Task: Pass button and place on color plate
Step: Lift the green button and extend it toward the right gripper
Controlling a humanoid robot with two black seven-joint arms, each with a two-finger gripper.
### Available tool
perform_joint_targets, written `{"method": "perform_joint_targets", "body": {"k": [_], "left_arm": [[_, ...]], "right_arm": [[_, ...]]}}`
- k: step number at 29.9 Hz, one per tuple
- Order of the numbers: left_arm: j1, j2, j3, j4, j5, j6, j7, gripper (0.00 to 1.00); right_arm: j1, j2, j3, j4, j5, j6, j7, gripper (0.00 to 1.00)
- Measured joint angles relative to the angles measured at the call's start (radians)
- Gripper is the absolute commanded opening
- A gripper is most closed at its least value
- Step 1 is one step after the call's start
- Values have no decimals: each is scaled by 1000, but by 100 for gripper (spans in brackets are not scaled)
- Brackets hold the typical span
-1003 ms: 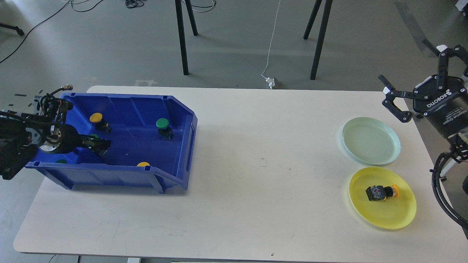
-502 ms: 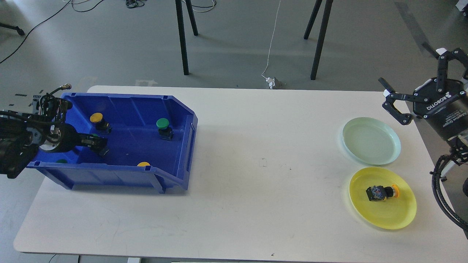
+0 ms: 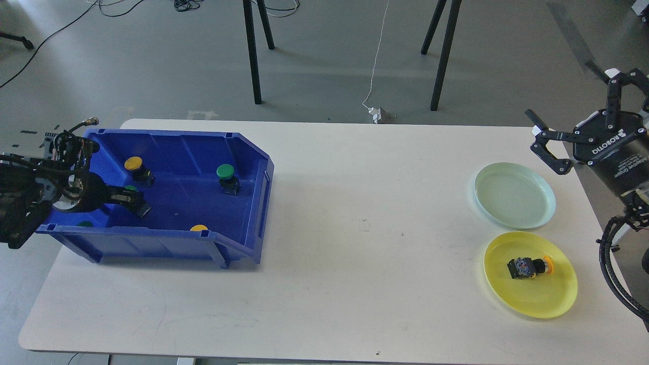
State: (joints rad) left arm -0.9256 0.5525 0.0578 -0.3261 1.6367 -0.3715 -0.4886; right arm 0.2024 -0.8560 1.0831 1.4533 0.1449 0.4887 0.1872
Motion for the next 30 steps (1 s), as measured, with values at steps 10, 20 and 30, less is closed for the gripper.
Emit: {"method": "perform_joint_targets", "body": {"k": [10,20,30], "left_arm": [[-119,264,-53,-414,-90,-99,0,7],[-129,454,-361,-906,-410,-117,0,7],[-128,74,-439,-848,-761,-117,0,7]], "right_arm": [[-5,0,0,-8,-4,0,1,98],[-5,7,-4,-25,-66,0,3,98],[2,52,-7,-13,-396,0,12,98]]}}
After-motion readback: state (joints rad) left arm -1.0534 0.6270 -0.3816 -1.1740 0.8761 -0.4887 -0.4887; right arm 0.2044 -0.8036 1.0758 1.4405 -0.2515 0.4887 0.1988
